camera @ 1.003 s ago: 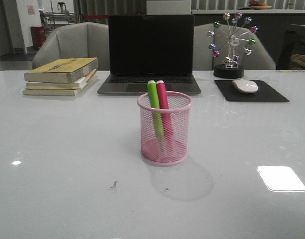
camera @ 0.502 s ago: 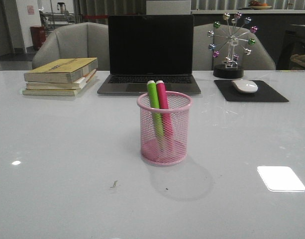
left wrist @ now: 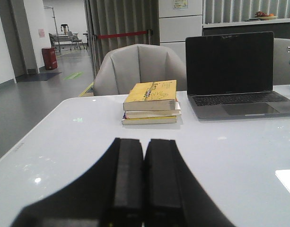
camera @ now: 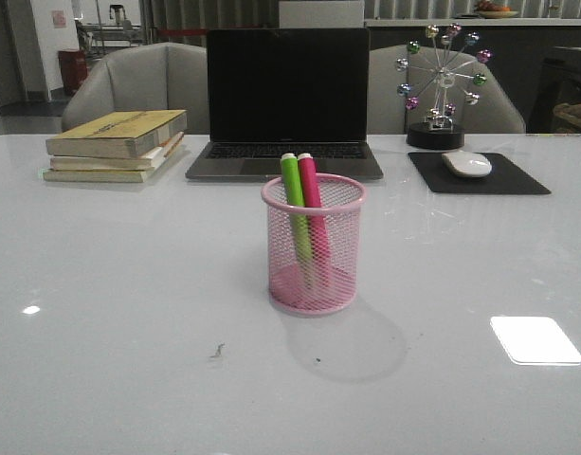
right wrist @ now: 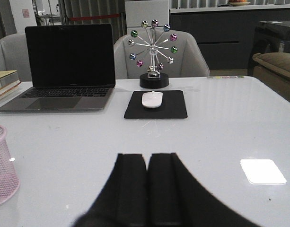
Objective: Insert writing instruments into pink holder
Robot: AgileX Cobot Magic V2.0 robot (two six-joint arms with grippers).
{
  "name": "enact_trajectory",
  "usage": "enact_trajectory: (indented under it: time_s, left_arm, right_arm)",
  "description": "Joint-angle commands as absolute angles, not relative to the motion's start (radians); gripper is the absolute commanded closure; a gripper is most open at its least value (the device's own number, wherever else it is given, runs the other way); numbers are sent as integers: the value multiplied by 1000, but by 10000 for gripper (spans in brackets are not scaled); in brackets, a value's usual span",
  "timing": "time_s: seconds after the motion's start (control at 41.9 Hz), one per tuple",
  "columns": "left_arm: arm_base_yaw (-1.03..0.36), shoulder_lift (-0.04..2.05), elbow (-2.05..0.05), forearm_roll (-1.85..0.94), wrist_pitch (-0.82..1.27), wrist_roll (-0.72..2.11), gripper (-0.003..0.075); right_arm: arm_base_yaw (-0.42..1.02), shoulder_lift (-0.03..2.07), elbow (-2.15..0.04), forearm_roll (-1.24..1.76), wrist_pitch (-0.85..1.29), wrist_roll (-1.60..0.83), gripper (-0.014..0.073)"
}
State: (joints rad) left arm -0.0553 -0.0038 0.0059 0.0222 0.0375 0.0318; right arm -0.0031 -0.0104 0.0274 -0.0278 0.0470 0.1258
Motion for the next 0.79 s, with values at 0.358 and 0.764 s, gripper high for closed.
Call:
enact_trajectory:
  time_s: [0.358, 0.764]
  left_arm:
    - [-53, -24, 10, 12, -52, 22, 623]
    - [-53, -24, 10, 12, -52, 22, 623]
  right_arm:
    - [-10, -30, 24, -45, -67, 124, 538]
    - [-10, -30, 24, -45, -67, 124, 538]
